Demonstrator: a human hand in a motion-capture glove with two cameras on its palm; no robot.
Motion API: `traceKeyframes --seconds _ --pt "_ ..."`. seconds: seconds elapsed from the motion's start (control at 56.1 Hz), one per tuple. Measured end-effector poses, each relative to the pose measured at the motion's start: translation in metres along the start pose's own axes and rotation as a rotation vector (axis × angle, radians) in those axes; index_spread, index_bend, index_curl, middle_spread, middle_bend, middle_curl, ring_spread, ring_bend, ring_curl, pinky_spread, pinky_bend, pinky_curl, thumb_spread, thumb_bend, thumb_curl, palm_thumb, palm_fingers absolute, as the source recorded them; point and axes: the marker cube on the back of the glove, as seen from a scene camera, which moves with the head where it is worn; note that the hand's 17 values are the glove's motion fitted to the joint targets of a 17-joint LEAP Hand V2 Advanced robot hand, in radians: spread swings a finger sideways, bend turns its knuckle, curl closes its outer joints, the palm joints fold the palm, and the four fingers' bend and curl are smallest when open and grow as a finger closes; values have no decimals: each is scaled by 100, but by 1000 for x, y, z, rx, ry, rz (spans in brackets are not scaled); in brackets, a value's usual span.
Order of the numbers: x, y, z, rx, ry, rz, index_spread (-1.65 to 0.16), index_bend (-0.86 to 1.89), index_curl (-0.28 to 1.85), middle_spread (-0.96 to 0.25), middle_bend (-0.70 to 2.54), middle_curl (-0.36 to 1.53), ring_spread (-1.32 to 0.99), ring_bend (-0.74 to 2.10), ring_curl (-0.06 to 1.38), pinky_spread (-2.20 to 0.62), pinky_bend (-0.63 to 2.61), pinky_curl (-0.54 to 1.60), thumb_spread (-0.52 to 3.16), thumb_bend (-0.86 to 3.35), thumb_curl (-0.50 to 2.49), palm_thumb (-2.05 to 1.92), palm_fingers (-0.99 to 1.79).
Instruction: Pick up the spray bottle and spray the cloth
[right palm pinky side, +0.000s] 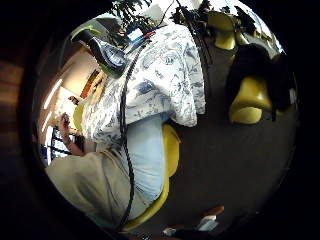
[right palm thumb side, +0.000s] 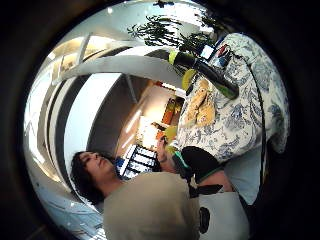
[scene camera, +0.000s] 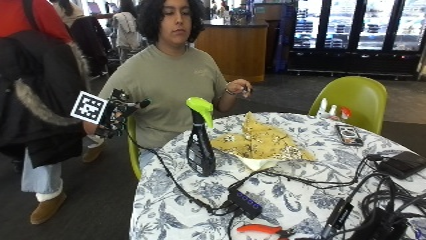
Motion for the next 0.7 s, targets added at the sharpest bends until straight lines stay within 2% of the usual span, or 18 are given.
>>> traceKeyframes --seconds 0.196,0.321,0.428,0.517,0.553,0.624,0.696 --pt "1 -48 41 -89 -82 57 -36 13 26 5 19 35 1 42 32 21 46 36 92 -3 38 62 10" --pt "3 -87 76 -97 -143 4 -34 12 24 5 20 34 1 43 32 22 47 36 91 -3 37 62 10" --pt "4 -139 113 5 -245 25 -32 11 23 5 21 35 1 45 32 21 46 35 90 -2 37 64 12" --pt "3 -158 132 -86 -311 59 -30 11 22 5 21 35 1 47 32 21 45 35 90 -2 37 66 13" --pt "1 -170 142 -72 -332 63 -30 11 21 5 21 35 1 48 33 21 45 35 90 -3 37 66 13" --pt "-1 -194 158 55 -356 51 -29 10 20 5 21 34 0 51 33 20 45 35 90 -3 37 67 14" --pt "-1 -201 165 15 -326 98 -27 8 19 5 22 35 -1 56 34 17 45 35 89 -3 37 68 19"
